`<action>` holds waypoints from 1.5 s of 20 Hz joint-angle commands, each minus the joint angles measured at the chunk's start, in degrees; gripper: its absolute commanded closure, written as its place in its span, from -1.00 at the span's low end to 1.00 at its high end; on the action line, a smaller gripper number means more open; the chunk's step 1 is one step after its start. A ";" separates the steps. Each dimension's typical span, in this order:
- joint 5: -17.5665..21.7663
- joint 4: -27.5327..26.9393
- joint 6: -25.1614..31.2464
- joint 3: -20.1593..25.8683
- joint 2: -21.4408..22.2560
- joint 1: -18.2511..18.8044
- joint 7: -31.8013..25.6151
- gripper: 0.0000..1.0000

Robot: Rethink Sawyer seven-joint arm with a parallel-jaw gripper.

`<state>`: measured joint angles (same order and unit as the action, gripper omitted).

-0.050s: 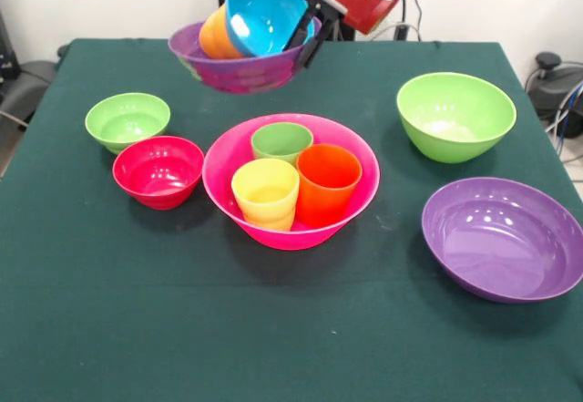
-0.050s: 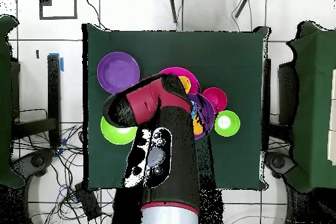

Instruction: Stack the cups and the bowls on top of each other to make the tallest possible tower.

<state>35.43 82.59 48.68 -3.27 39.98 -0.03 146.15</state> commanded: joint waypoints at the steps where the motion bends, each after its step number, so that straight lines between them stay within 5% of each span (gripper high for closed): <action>1: 2.09 -7.72 7.41 6.90 -0.84 -0.72 -16.36 1.00; 11: 0.12 -4.85 7.77 6.37 1.92 -1.44 -13.09 1.00; 19: 0.16 -7.06 3.15 7.47 -4.50 0.48 -8.68 1.00; 30: -0.63 -13.65 5.69 7.00 -10.50 -0.30 -5.77 1.00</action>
<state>35.42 73.17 51.53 -1.58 34.56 -0.27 146.15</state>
